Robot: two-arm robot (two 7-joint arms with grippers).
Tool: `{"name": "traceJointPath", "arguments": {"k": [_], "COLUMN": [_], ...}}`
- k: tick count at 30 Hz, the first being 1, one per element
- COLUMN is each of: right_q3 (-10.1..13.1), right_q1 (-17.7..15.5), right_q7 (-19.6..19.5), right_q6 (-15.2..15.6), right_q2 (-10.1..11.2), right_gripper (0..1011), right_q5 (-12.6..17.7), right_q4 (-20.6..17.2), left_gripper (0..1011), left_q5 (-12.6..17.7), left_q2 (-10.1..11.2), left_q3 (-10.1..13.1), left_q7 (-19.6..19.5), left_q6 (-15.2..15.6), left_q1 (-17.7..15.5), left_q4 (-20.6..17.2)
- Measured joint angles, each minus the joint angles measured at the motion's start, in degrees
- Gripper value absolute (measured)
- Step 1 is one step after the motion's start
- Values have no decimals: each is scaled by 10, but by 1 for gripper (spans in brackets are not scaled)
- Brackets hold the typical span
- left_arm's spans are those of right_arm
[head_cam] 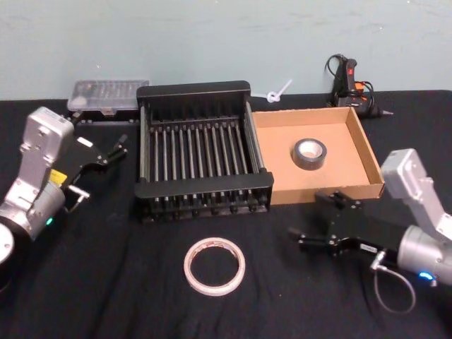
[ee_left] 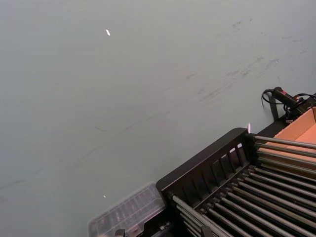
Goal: Pick up the white tape and place it into the black box , Pick up the silver tape and place it into the brown box.
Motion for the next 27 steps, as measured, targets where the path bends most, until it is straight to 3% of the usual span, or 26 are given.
{"name": "traceJointPath", "arguments": {"k": [9, 27], "right_q3": [-50, -124], "right_q1": [50, 123], "right_q7": [29, 56], "right_q6": [10, 25], "right_q2": [-14, -44], "right_gripper": [1002, 1002], "right_q5": [-9, -28], "right_q4": [23, 66], "left_gripper": [1001, 1001], "left_q5": [0, 0], "left_q2": [0, 0], "left_q3": [0, 0], "left_q7": [0, 0], "left_q6": [0, 0], "left_q1": [0, 0], "left_q4": [0, 0]}}
